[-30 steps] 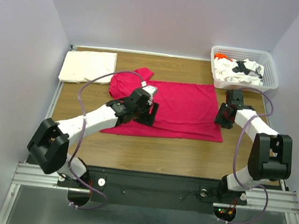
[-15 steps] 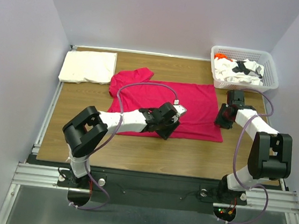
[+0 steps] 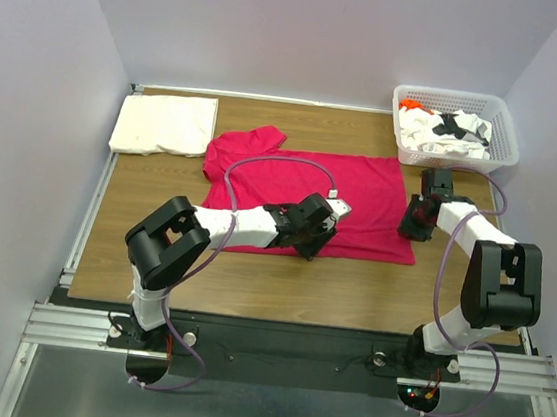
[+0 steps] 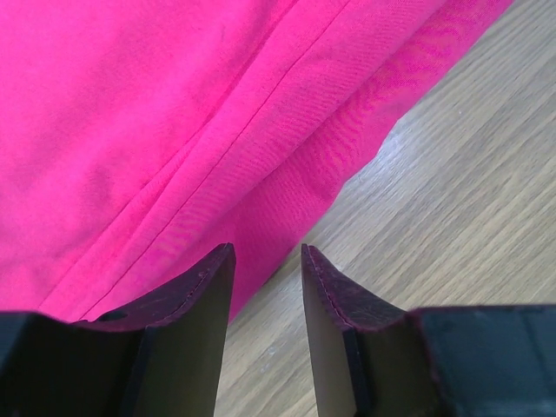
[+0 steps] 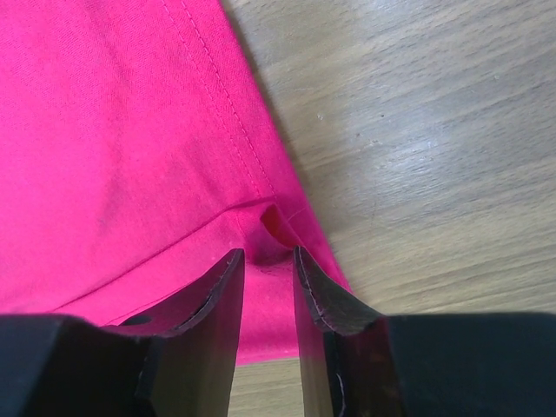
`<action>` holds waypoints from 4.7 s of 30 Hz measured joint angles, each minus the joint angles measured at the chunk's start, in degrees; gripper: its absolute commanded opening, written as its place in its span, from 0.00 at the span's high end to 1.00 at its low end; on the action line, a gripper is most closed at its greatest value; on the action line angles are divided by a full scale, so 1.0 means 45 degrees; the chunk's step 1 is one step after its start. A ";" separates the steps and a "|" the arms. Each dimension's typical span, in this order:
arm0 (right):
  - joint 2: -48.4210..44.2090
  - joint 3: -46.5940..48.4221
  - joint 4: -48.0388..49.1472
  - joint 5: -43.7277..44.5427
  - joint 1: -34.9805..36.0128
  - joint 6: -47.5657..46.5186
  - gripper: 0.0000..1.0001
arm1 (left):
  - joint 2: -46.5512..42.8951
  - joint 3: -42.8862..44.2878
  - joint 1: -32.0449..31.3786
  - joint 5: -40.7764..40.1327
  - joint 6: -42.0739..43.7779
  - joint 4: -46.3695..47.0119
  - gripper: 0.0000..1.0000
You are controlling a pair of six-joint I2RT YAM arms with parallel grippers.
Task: Fold and stack the t-shirts
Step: Flatten the tshirt out
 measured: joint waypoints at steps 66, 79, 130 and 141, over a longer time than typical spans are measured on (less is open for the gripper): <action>-0.2166 -0.1574 -0.0554 -0.2569 -0.1020 0.1297 0.65 | -0.6441 -0.2953 0.4702 -0.2856 -0.4163 -0.2560 0.46; -0.1467 -0.2035 -0.0296 -0.1797 -0.1073 0.1302 0.65 | -0.6489 -0.6003 0.8607 -0.2234 -0.5688 -0.3453 0.53; -0.3735 -0.0622 -0.0442 -0.1579 0.2555 0.0068 0.33 | -0.3313 -0.2793 0.8592 0.0384 -0.6980 -0.1860 0.27; -0.3818 -0.0627 -0.0442 -0.1273 0.2555 -0.0068 0.33 | -0.2317 -0.1744 0.8597 0.0588 -0.7150 -0.1700 0.40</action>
